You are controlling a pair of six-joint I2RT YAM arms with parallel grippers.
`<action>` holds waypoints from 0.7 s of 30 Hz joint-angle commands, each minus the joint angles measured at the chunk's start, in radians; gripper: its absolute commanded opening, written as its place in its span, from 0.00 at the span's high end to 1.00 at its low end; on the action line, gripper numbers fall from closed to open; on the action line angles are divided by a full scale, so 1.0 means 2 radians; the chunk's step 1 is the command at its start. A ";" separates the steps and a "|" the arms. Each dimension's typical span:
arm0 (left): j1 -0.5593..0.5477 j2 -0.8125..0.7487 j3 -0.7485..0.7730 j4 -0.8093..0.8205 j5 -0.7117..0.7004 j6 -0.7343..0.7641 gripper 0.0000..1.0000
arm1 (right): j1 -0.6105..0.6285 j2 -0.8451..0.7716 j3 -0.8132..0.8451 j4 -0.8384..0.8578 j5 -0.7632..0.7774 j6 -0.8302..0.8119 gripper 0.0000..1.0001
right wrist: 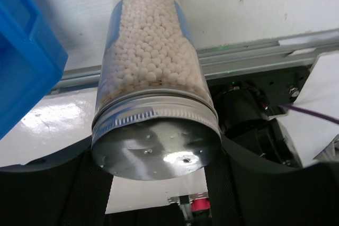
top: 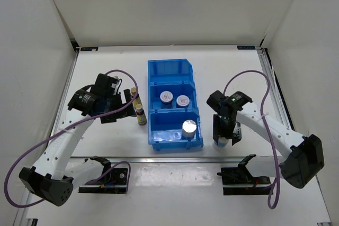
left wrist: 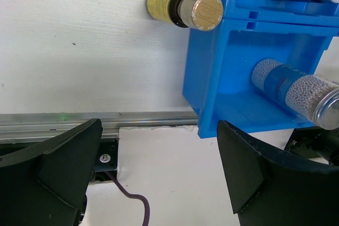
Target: Organize the condiment bottles
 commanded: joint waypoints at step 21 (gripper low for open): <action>0.002 -0.016 0.009 0.003 -0.008 0.004 0.00 | 0.096 0.172 0.561 -0.101 0.040 -0.107 1.00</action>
